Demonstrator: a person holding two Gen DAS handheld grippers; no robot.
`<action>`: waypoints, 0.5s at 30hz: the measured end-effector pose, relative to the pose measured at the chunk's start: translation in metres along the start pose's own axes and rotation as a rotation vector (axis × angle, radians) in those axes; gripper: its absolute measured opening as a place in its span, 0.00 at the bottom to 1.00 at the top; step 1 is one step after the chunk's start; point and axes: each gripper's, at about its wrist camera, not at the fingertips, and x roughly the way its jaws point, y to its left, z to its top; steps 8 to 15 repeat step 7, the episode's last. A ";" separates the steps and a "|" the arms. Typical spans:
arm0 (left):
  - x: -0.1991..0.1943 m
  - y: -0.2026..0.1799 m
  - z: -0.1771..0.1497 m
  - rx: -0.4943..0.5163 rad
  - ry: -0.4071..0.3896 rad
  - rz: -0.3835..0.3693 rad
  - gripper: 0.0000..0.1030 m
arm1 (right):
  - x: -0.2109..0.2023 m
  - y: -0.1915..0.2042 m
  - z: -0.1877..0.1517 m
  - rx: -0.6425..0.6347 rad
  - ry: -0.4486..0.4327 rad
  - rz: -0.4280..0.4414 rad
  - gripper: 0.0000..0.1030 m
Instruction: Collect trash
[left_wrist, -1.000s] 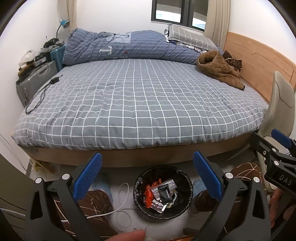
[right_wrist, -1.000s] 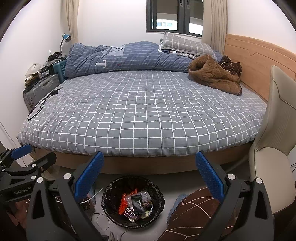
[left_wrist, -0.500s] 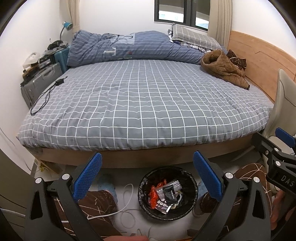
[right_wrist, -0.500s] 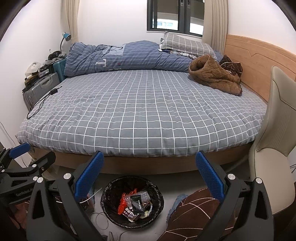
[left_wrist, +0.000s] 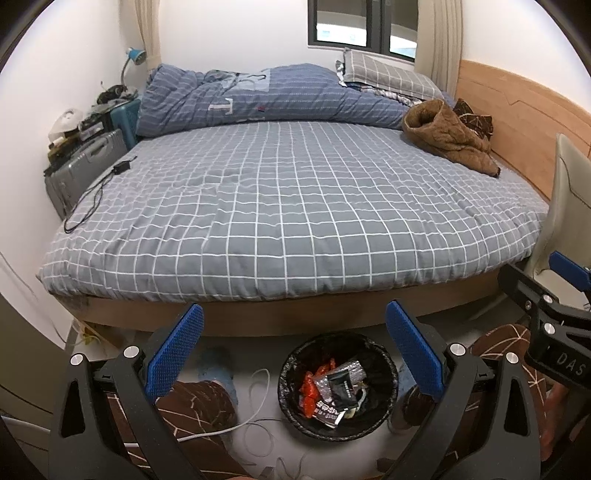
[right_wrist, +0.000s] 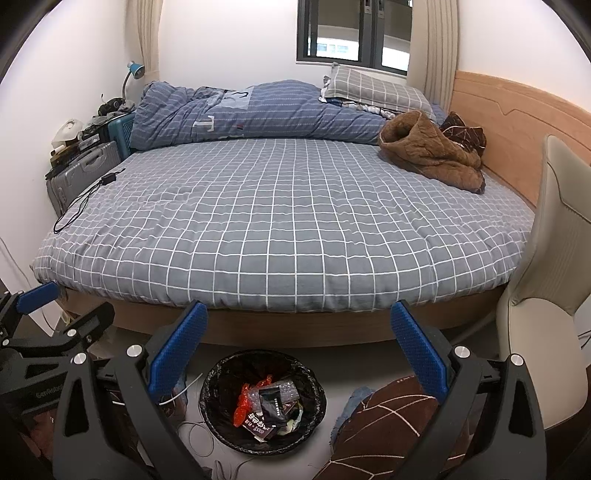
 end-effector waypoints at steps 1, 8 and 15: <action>0.000 0.001 0.001 -0.007 0.003 -0.004 0.94 | 0.000 0.001 -0.001 -0.002 -0.001 0.000 0.93; 0.000 0.004 0.001 -0.025 -0.003 -0.009 0.94 | 0.000 0.001 -0.001 -0.002 0.001 0.001 0.93; 0.000 0.004 0.001 -0.025 -0.003 -0.009 0.94 | 0.000 0.001 -0.001 -0.002 0.001 0.001 0.93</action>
